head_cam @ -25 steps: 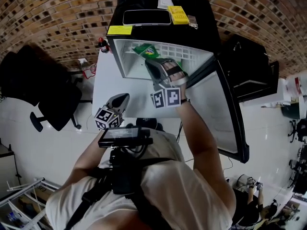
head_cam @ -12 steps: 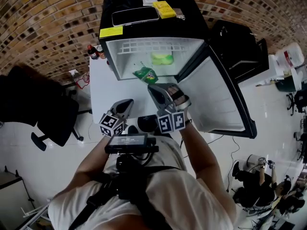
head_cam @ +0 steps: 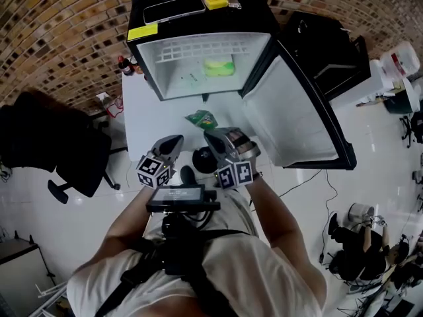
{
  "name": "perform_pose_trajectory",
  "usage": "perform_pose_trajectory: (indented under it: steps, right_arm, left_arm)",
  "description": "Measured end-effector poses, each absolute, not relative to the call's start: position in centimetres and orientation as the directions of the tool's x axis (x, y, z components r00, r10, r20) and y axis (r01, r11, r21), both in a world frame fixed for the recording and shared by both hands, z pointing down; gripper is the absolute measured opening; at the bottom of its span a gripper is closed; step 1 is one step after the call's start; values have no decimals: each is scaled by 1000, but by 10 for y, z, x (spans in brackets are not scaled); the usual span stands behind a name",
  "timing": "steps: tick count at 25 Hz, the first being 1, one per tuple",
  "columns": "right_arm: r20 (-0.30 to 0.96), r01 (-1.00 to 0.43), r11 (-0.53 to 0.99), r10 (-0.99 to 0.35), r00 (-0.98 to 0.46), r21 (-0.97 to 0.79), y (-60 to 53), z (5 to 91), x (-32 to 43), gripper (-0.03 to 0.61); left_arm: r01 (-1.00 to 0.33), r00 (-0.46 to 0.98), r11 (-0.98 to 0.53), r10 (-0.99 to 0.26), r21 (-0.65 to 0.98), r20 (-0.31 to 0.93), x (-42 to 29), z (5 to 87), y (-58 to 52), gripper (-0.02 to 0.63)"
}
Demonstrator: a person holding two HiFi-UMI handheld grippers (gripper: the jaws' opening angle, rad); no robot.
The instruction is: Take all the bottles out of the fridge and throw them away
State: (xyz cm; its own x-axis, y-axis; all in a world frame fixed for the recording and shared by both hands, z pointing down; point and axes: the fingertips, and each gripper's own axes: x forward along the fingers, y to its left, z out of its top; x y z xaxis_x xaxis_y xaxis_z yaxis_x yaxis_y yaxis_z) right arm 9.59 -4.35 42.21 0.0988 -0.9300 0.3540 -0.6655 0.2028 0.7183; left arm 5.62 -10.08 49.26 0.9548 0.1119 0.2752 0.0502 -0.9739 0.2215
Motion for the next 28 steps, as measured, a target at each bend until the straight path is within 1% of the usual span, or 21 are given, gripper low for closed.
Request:
perform_pose_trajectory:
  steps: [3, 6, 11, 15, 18, 22, 28]
  right_arm:
    - [365, -692, 214, -928, 77, 689, -16, 430, 92, 0]
    - [402, -712, 258, -915, 38, 653, 21, 448, 85, 0]
    - [471, -740, 354, -880, -57, 571, 70, 489, 64, 0]
    - [512, -738, 429, -849, -133, 520, 75, 512, 47, 0]
    - [553, -746, 476, -815, -174, 467, 69, 534, 37, 0]
    - [613, -744, 526, -764, -201, 412, 53, 561, 27, 2]
    - [678, -791, 508, -716, -166, 341, 40, 590, 30, 2]
  left_arm:
    - [20, 955, -977, 82, 214, 285, 52, 490, -80, 12]
    - [4, 957, -975, 68, 224, 281, 52, 482, -52, 12]
    - [-105, 951, -971, -34, 215, 308, 33, 483, -31, 12]
    - [-164, 935, -964, -83, 211, 344, 10, 487, -18, 12]
    - [-174, 935, -963, -96, 207, 341, 0, 486, -16, 12]
    - [-162, 946, -969, -99, 185, 307, 0, 471, -30, 12]
    - [-143, 951, -973, -86, 179, 297, -2, 467, -46, 12]
